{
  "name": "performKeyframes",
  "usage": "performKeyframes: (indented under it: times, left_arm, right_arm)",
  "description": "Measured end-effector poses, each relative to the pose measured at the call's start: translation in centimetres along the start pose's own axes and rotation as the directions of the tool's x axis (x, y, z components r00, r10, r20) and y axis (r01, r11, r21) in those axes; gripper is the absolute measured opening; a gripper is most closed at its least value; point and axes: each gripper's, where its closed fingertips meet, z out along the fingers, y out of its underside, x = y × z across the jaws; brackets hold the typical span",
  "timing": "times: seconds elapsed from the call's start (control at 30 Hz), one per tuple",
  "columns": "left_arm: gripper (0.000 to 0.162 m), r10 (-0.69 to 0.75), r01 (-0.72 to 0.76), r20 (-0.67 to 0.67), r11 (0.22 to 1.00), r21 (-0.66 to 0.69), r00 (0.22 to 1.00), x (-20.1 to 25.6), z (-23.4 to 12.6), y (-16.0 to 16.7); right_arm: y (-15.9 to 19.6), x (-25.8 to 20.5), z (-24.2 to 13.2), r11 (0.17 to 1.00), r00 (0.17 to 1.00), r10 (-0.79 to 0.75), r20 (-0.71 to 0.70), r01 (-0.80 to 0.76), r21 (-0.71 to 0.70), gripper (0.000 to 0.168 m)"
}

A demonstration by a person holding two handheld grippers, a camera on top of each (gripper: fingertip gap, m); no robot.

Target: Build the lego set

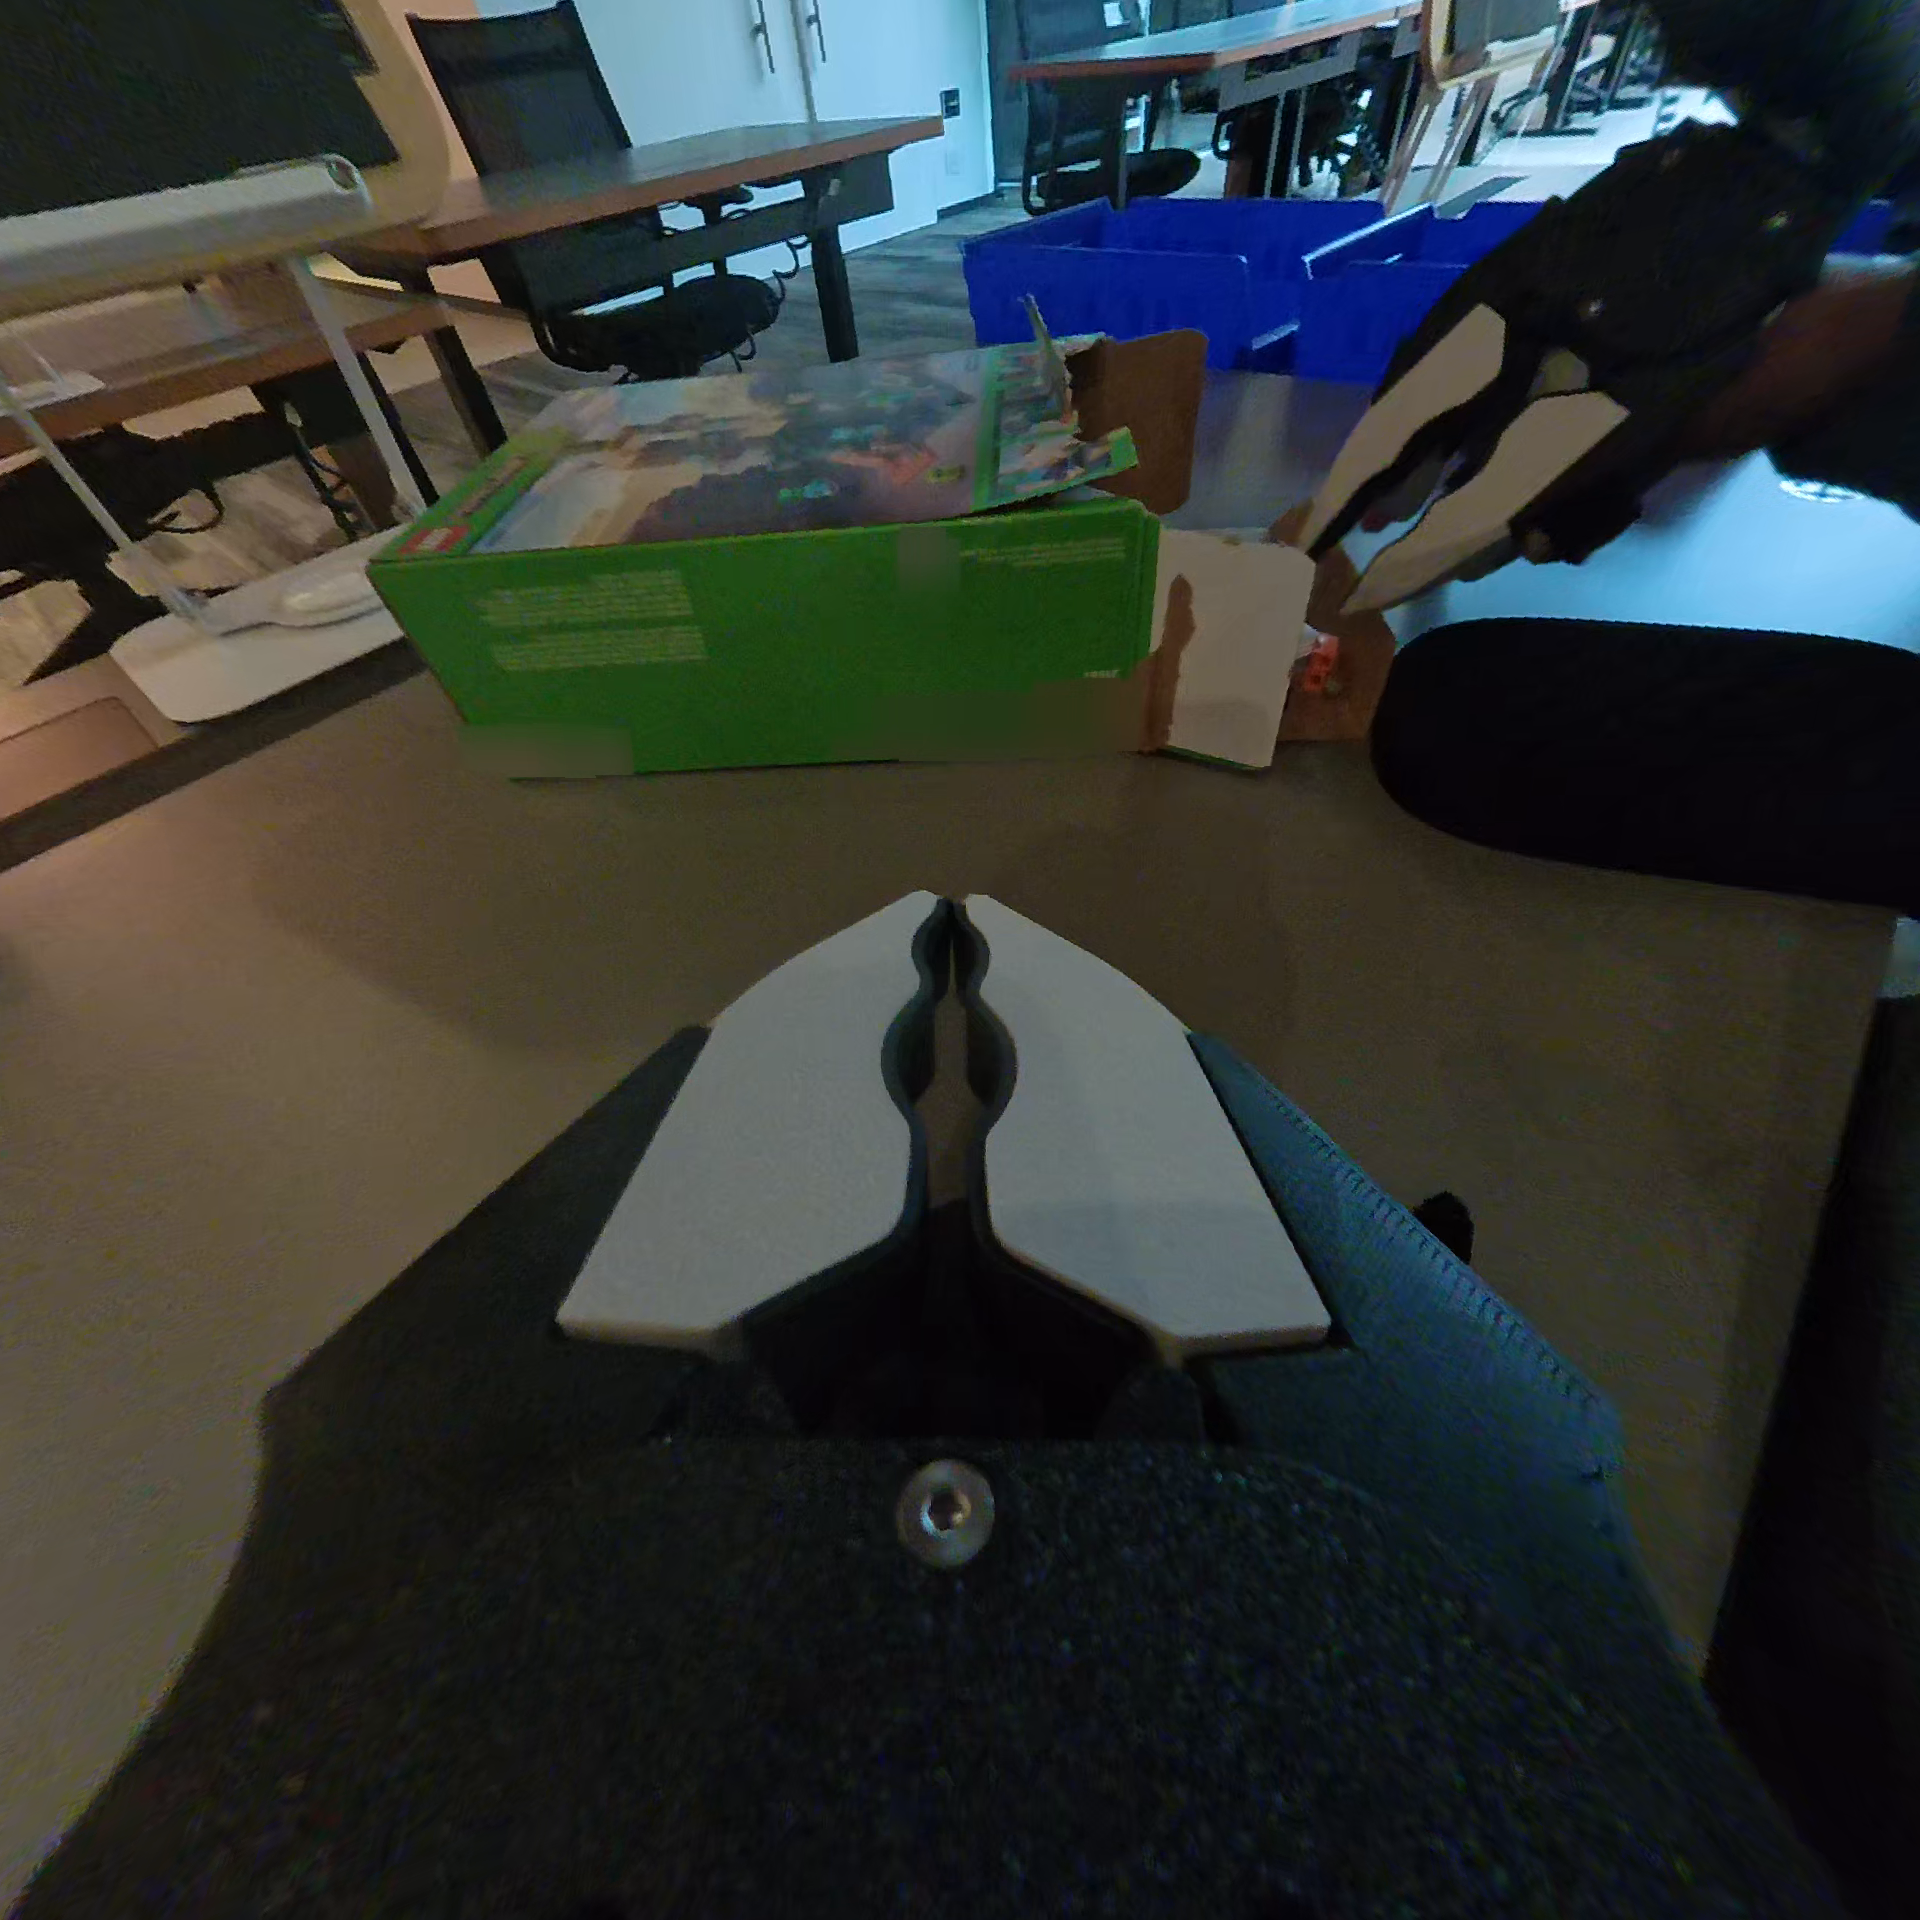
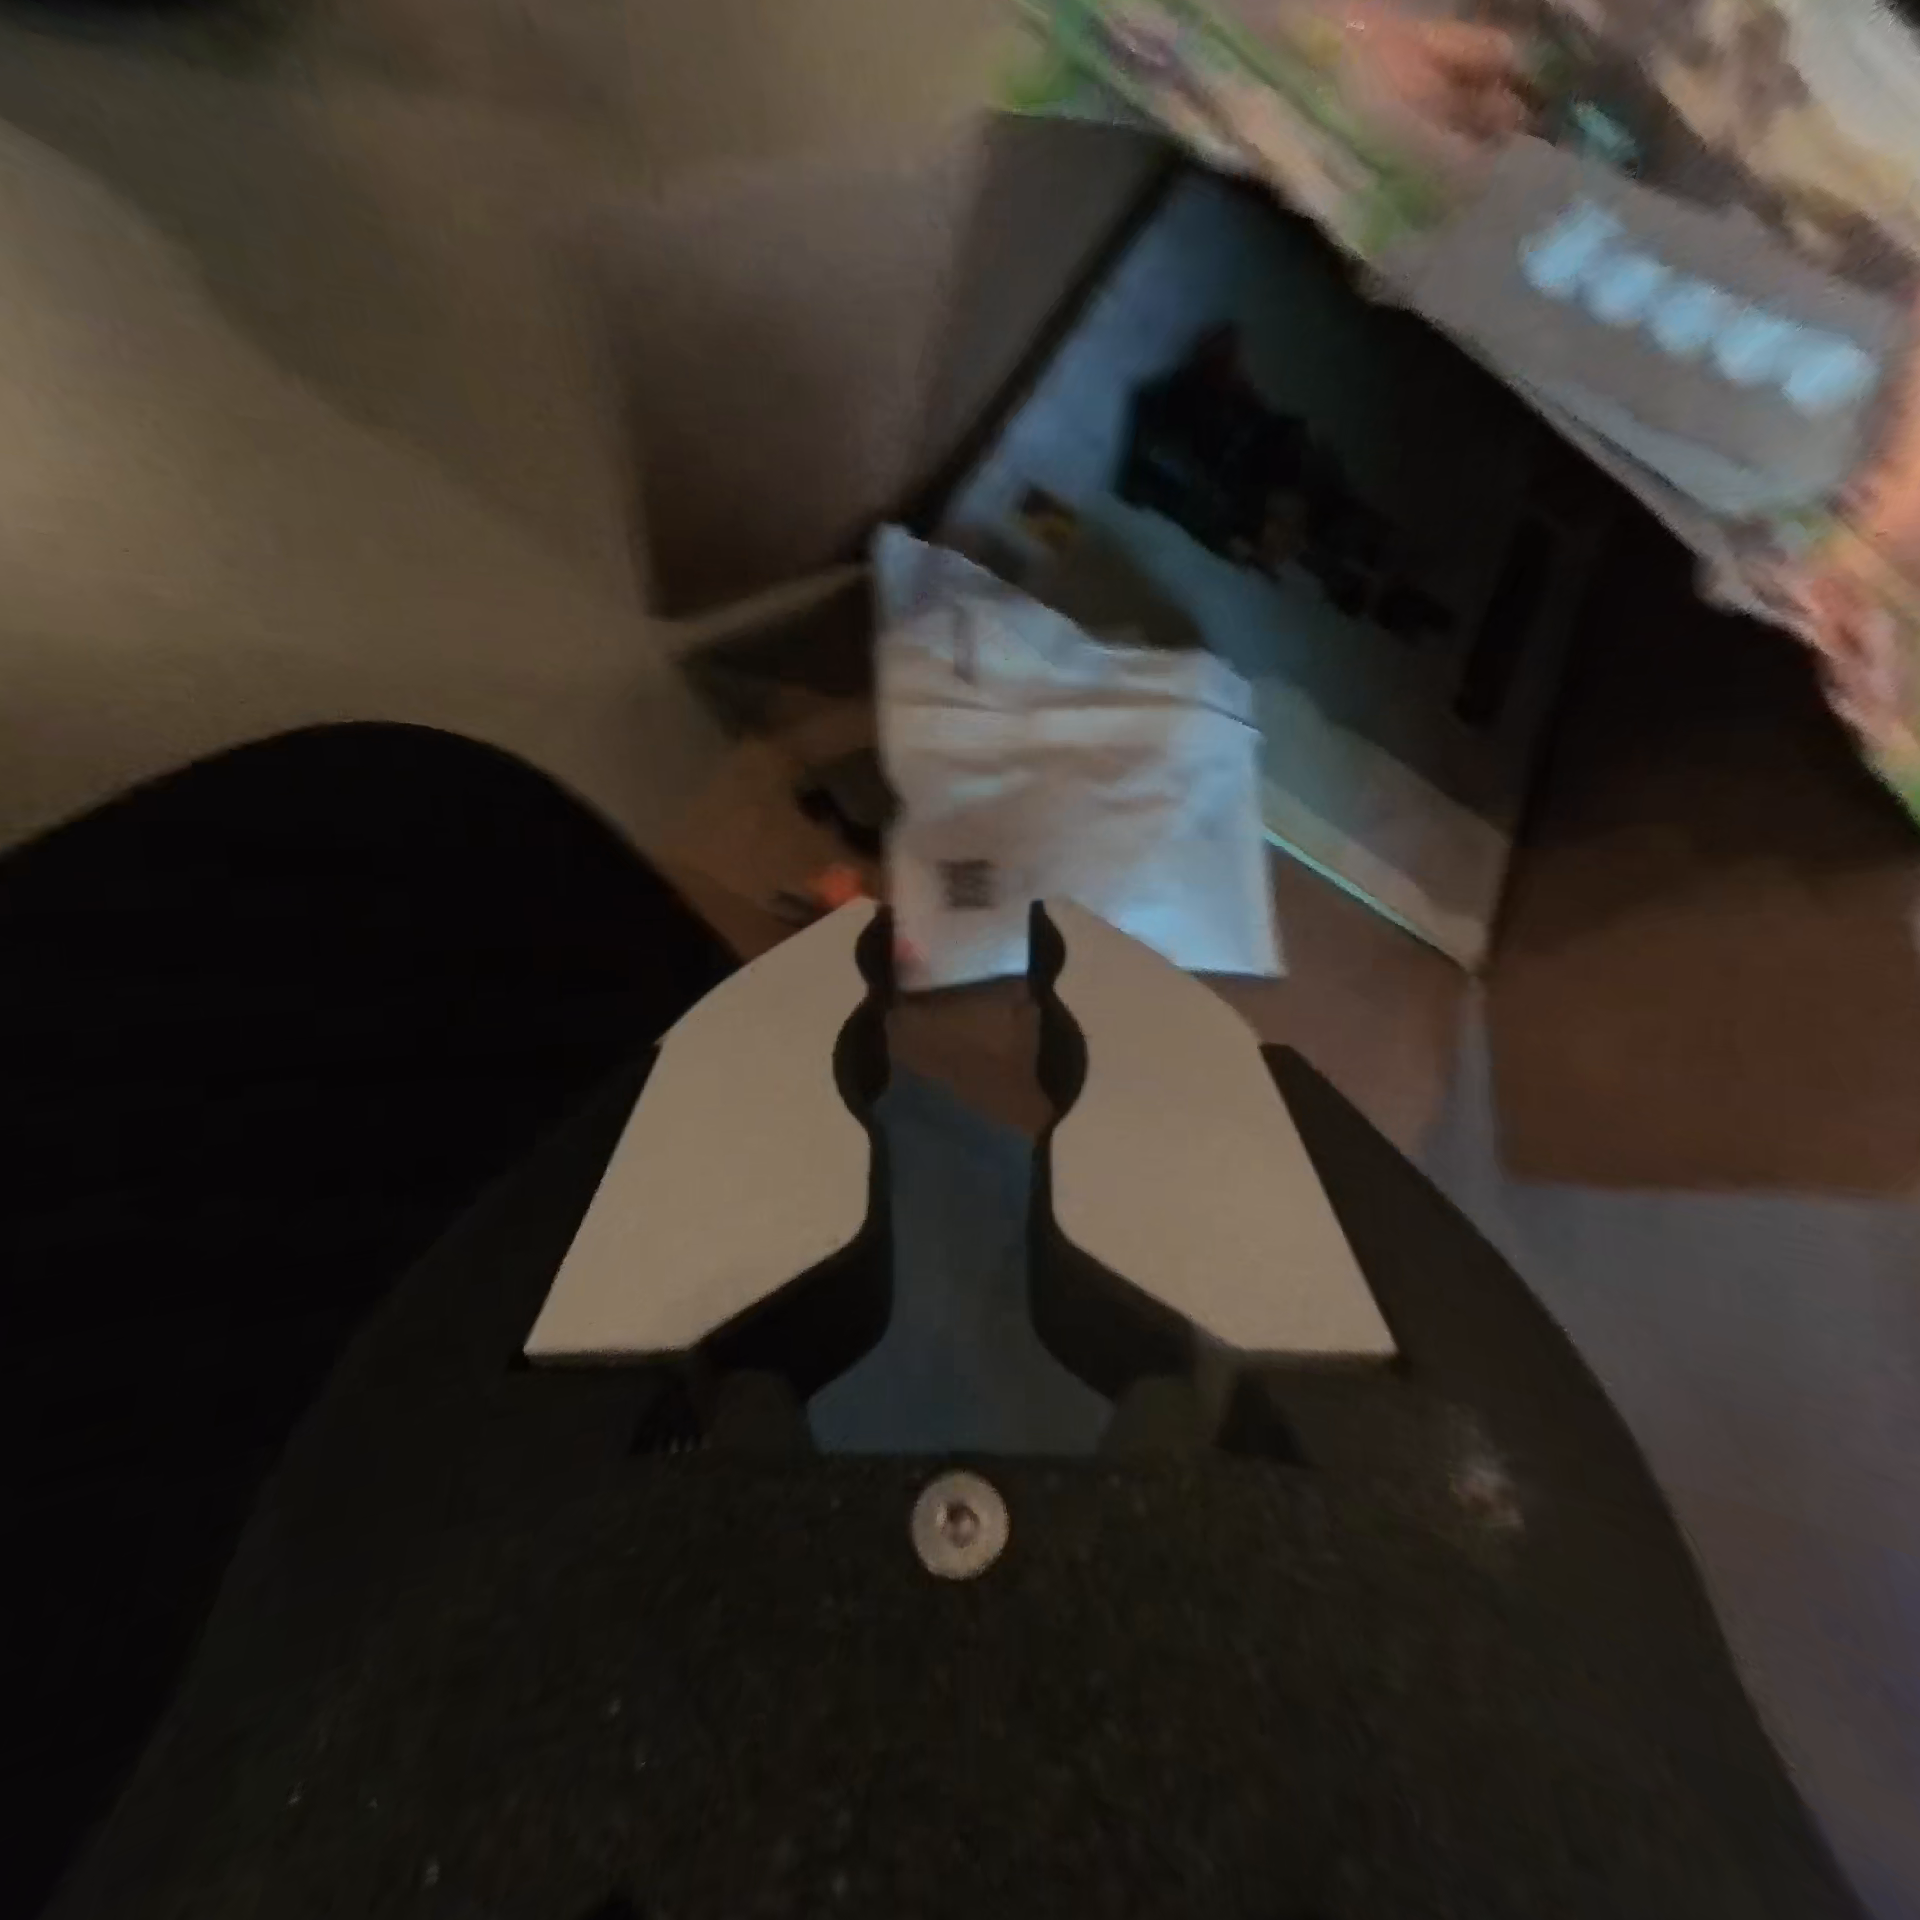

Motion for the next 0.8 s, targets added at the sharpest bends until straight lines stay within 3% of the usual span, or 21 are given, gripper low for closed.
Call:
performKeyframes:
  times: [0.13, 0.4, 0.8]
  left_arm:
    - [0.0, 0.001, -0.001, -0.024, 1.0, -0.013, 1.0, 0.5, 0.8, 0.1]
    - [0.0, 0.027, -0.028, -0.042, 1.0, -0.005, 0.999, 1.6, 1.1, -0.5]
    - [0.0, 0.027, -0.029, -0.051, 0.999, -0.029, 0.998, 2.5, 1.6, -0.8]
  right_arm:
    - [0.5, -1.0, 0.9, 0.99, 0.994, -0.085, 0.068, 0.092, -0.104, 0.023]
    - [0.5, -1.6, 1.6, 0.972, 0.965, -0.13, 0.227, 0.17, -0.165, 0.022]
    - [0.6, -1.9, 1.9, 0.982, 0.97, -0.128, 0.206, 0.152, -0.108, 0.008]
